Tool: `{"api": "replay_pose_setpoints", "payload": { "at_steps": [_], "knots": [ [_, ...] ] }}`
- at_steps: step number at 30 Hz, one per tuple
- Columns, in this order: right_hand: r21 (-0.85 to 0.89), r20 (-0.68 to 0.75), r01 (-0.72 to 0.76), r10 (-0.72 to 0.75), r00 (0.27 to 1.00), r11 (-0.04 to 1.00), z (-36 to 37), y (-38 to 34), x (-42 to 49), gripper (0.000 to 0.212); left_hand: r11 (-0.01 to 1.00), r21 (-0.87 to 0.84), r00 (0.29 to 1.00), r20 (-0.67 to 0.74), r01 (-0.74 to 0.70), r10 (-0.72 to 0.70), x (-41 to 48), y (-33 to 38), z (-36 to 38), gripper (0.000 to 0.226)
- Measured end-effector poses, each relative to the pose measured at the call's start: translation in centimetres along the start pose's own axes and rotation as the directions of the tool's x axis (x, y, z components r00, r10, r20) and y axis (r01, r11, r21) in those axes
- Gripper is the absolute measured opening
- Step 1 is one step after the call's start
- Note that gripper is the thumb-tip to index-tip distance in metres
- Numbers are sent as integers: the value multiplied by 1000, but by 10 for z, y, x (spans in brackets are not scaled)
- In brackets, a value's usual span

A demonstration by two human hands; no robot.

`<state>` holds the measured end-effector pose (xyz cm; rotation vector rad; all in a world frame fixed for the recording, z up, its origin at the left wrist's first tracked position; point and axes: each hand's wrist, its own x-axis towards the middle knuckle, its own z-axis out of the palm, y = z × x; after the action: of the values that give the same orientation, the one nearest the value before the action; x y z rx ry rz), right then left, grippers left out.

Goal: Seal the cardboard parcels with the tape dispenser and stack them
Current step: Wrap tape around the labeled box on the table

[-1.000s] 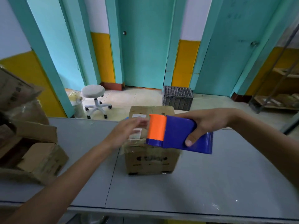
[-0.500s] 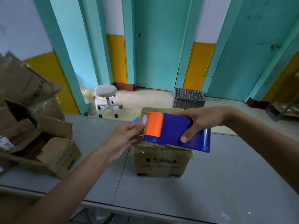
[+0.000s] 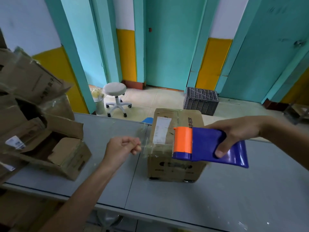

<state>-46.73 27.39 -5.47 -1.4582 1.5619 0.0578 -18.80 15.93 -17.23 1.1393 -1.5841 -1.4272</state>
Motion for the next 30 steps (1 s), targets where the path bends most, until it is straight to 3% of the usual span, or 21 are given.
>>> {"api": "replay_pose_setpoints", "payload": {
  "at_steps": [8,13,23,28,30],
  "knots": [
    [31,66,-192,190,980,981,-4,-15,16,60,962,271,999,29,29,-38,15,-19,12,25],
    [-54,99,-308,312,945,950,-10,-42,23,61,954,301,999,23,17,-25,18,-26,16,31],
    [-112,132,-372,384,914,922,-11,-55,32,62,925,378,998,-21,-44,56,5,-45,25,29],
    [-84,120,-373,381,917,924,-1,-46,43,45,807,585,995,-13,-74,101,-2,-54,43,26],
    [-64,112,-372,377,919,926,-1,-45,42,47,714,700,999,42,-11,-26,-5,-66,46,23]
  ]
}}
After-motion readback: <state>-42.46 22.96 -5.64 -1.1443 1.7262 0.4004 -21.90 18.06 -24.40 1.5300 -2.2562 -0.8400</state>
